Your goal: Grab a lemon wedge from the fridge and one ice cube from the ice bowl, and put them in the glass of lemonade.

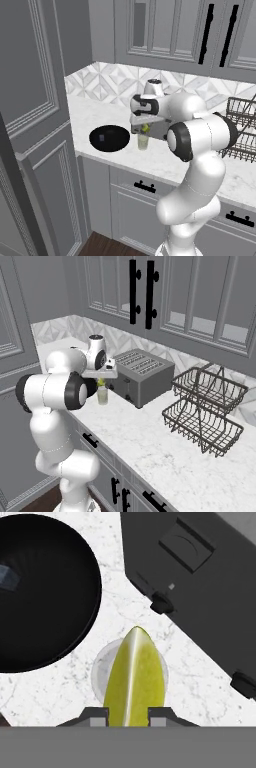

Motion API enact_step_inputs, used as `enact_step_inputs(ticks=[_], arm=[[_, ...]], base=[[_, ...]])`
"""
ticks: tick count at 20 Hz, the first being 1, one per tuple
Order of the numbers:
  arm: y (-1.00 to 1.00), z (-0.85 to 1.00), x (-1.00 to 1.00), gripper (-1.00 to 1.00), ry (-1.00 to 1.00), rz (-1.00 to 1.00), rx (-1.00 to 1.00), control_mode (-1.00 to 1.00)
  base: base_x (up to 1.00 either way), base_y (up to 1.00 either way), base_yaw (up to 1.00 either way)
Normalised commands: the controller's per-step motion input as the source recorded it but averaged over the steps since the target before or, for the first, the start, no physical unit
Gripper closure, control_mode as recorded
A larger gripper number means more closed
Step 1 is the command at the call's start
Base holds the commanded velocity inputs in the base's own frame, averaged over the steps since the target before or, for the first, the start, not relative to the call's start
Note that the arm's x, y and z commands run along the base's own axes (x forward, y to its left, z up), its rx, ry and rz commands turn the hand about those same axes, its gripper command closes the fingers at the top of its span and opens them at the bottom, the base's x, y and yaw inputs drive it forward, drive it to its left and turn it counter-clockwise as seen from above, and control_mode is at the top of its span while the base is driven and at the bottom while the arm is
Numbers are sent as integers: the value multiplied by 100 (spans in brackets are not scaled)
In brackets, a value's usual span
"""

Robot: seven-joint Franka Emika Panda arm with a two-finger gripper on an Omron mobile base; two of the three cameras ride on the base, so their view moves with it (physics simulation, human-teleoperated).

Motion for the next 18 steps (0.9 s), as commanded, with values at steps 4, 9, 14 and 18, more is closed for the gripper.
enact_step_inputs(ticks=[4,9,14,18], arm=[[0,-8,6,100,0,0,0,-100],[0,-7,0,100,0,0,0,-100],[0,0,0,100,0,0,0,-100],[0,0,0,100,0,0,0,-100]], base=[[0,0,0],[0,0,0],[0,0,0],[0,0,0]])
